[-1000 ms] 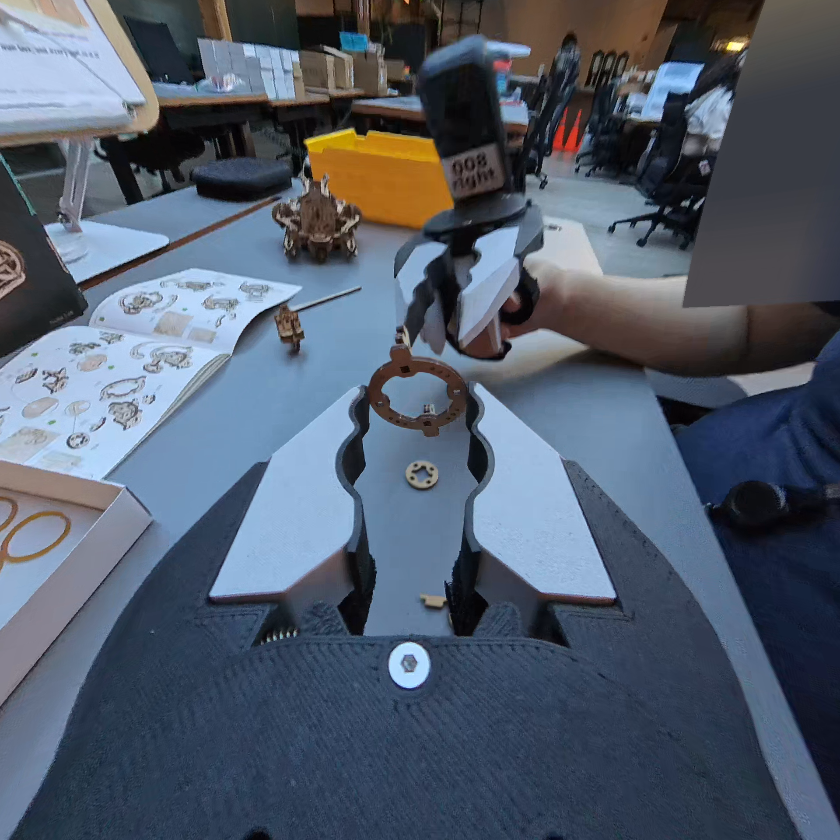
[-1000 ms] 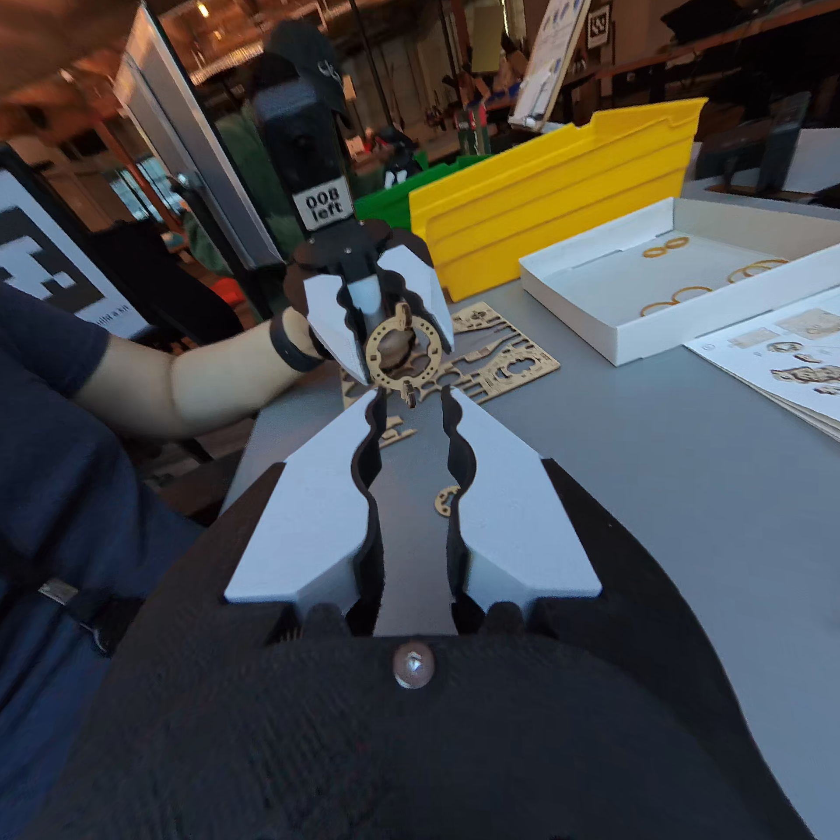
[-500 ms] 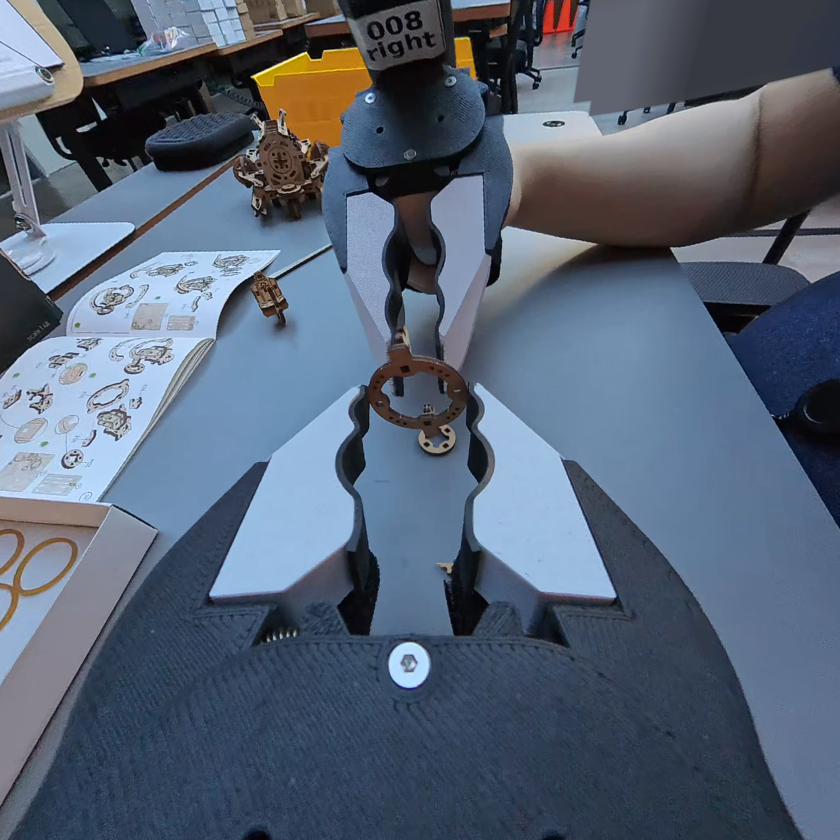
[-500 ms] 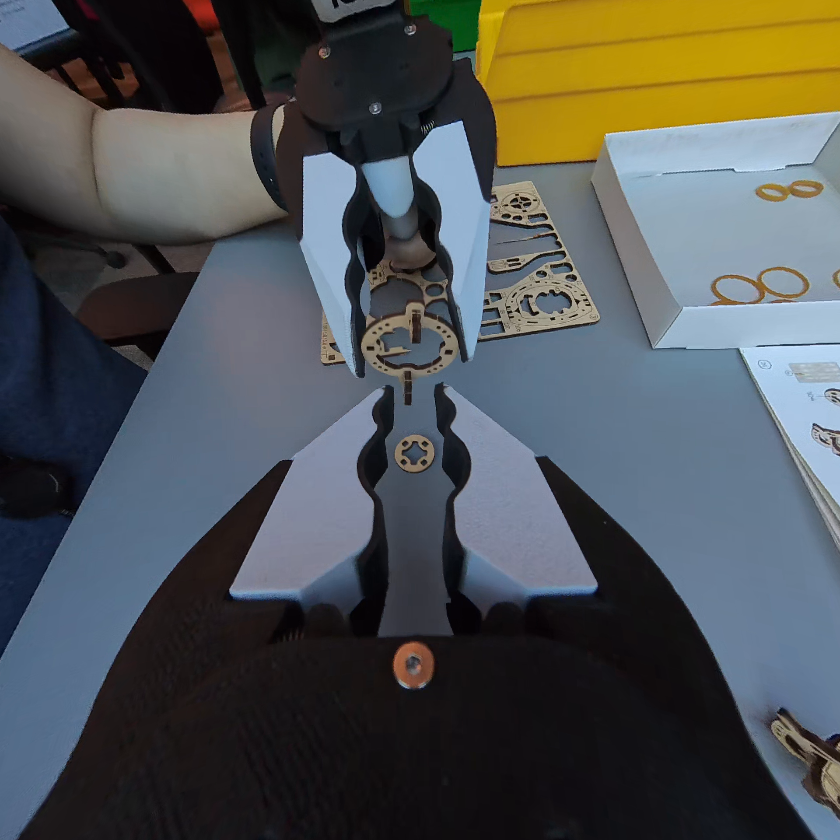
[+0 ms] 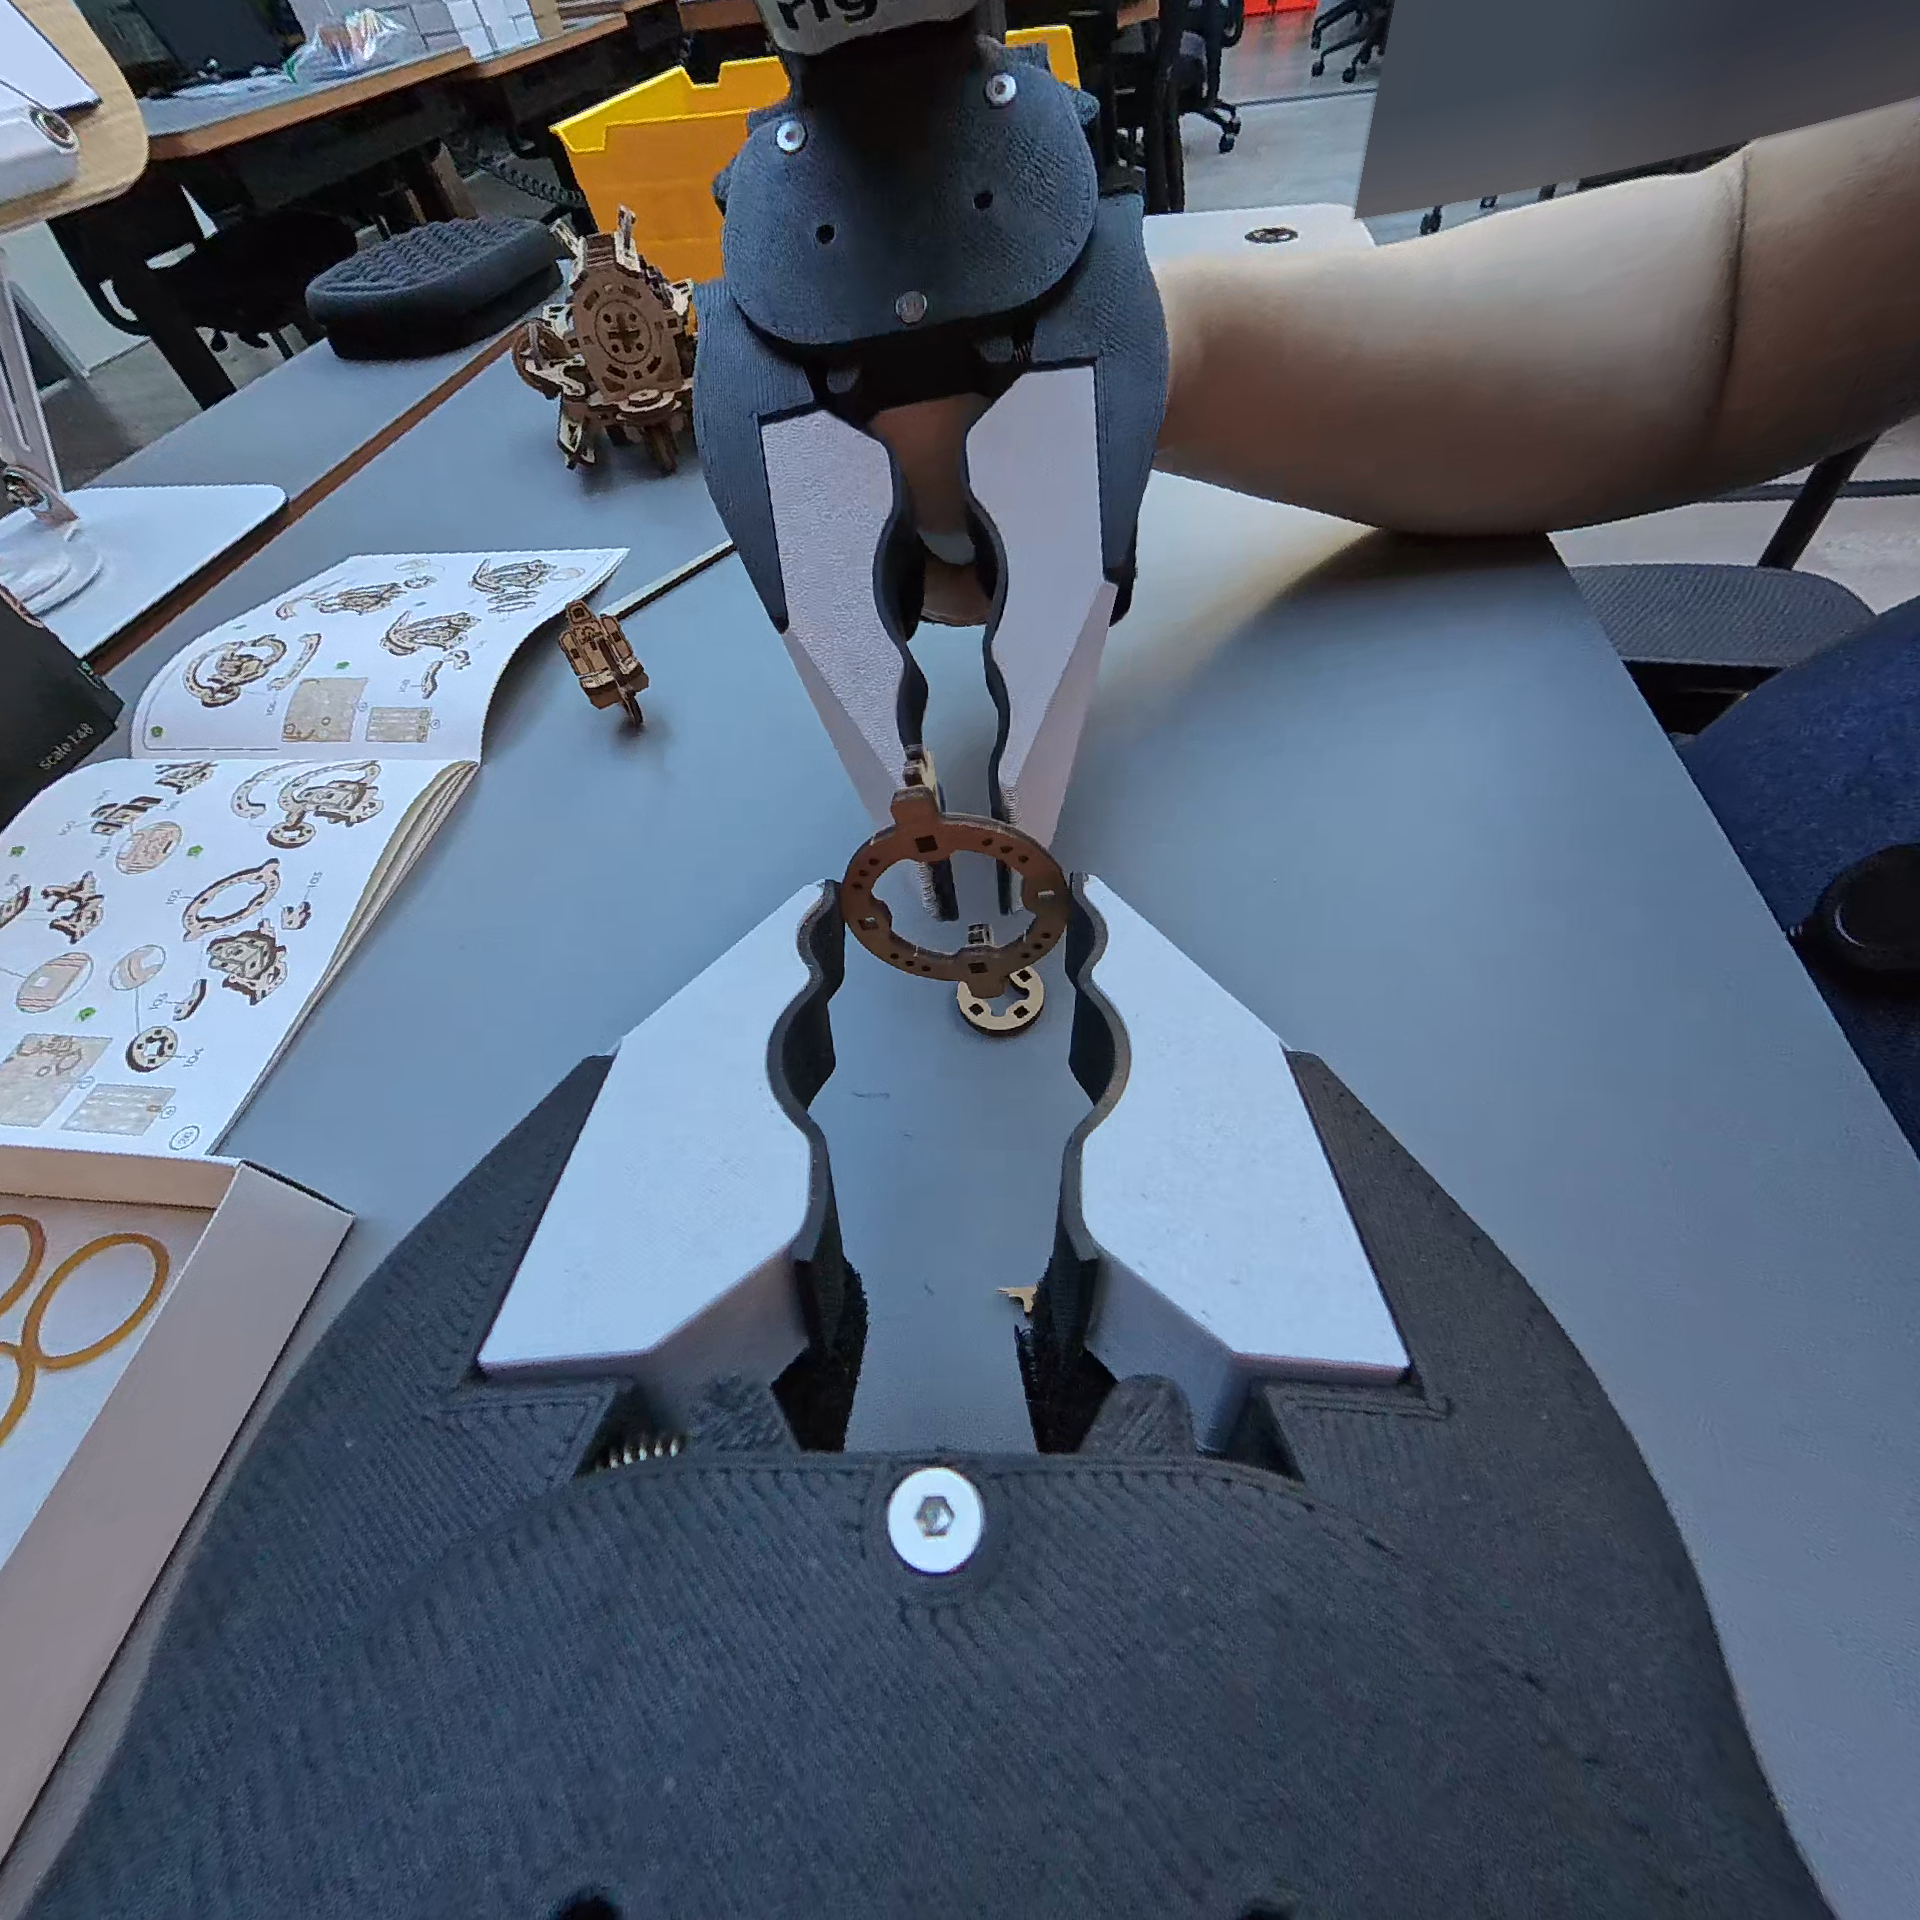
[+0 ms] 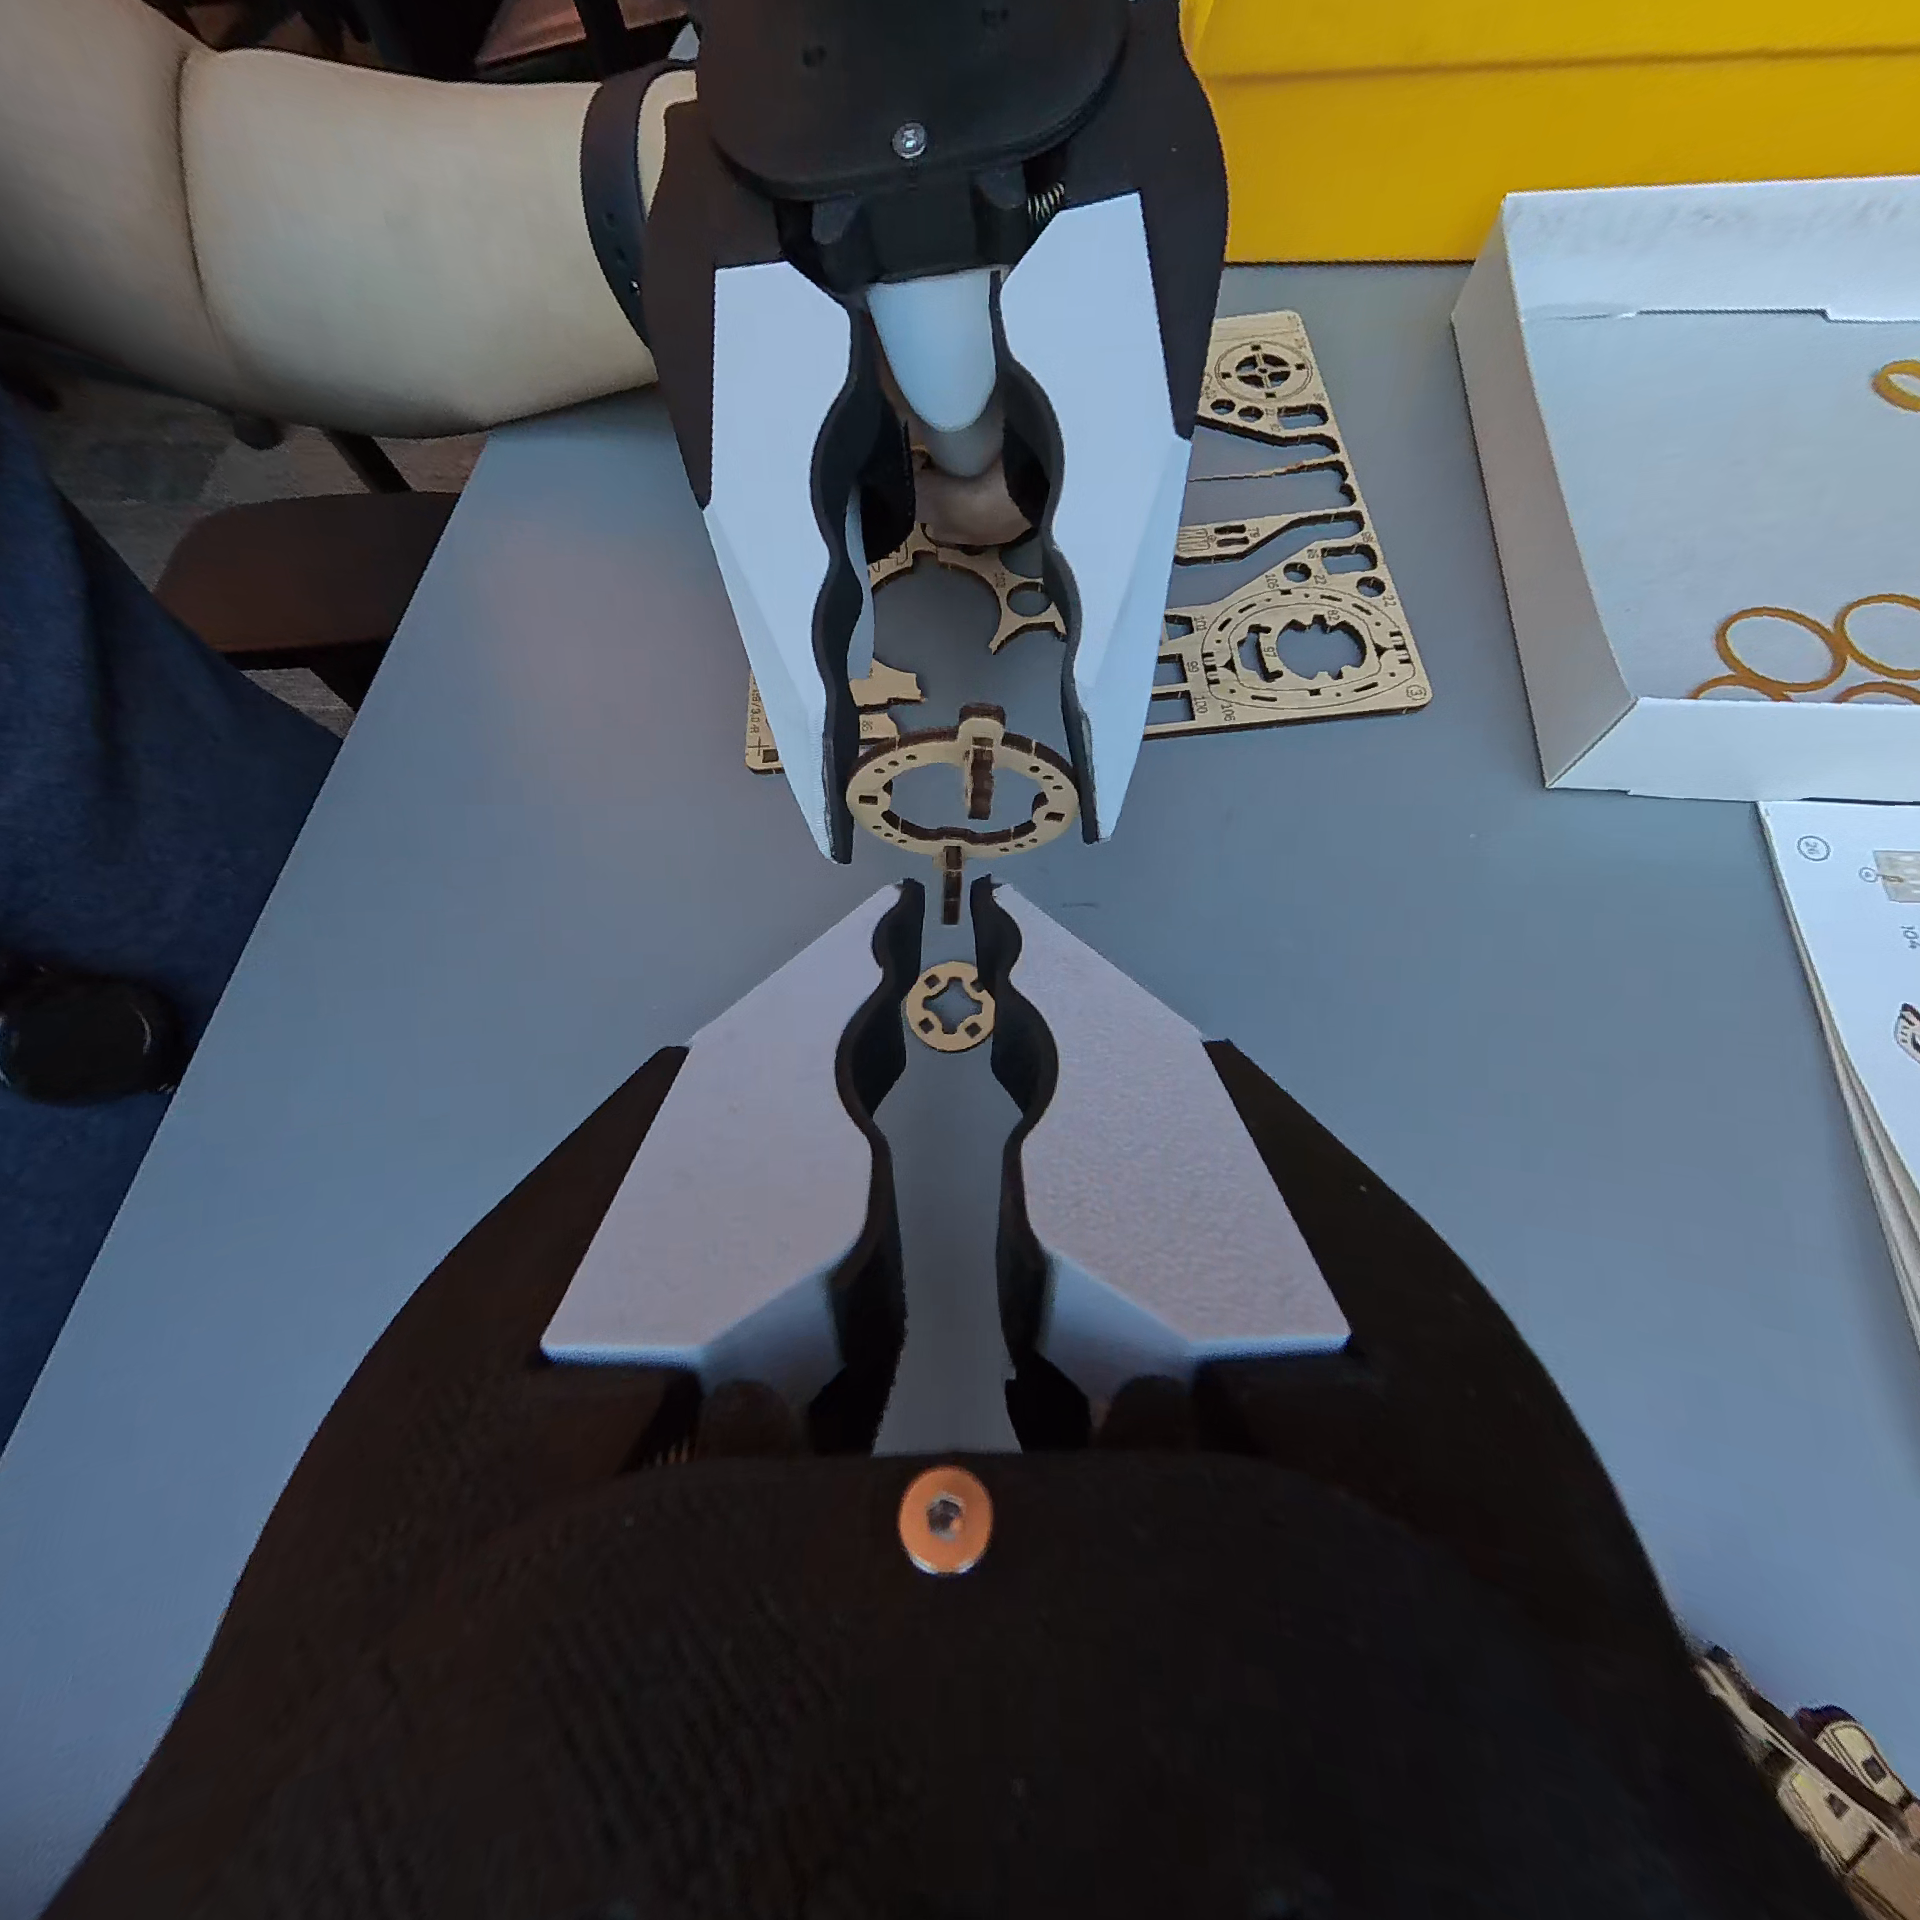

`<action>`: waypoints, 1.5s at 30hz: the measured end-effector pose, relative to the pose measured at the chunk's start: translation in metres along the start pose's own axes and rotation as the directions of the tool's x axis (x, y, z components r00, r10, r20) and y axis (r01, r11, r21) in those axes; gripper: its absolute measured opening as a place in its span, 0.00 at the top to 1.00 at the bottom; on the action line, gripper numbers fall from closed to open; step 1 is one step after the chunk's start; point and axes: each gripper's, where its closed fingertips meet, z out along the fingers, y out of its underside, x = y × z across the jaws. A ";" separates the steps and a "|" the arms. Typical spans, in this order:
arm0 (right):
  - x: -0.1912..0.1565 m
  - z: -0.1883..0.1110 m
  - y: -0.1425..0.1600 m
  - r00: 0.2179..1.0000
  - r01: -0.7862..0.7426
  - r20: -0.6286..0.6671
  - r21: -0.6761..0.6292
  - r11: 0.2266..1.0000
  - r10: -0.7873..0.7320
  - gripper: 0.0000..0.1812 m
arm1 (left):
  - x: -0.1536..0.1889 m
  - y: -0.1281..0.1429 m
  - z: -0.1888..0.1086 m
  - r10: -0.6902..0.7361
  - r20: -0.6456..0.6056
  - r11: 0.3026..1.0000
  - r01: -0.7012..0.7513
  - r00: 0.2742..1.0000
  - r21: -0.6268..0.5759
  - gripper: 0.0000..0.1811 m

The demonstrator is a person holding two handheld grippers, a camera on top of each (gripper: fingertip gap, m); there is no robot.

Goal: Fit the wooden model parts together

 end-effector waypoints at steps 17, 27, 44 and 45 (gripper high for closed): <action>0.002 0.006 0.005 1.000 0.000 -0.017 -0.013 1.000 -0.001 0.95 | 0.002 0.002 0.001 0.010 -0.007 1.000 -0.011 1.000 -0.011 0.78; -0.004 0.007 0.009 1.000 -0.003 -0.018 -0.003 1.000 0.003 0.99 | 0.006 0.005 0.003 0.037 -0.013 0.999 -0.038 0.999 -0.038 0.77; -0.008 0.009 0.011 0.999 0.001 -0.039 0.005 1.000 -0.001 0.99 | 0.011 0.009 0.006 0.063 -0.038 0.996 -0.065 0.997 -0.064 0.77; -0.008 0.009 0.010 0.999 -0.006 -0.037 0.012 1.000 0.006 0.99 | 0.011 0.009 0.006 0.061 -0.037 0.996 -0.063 0.997 -0.064 0.77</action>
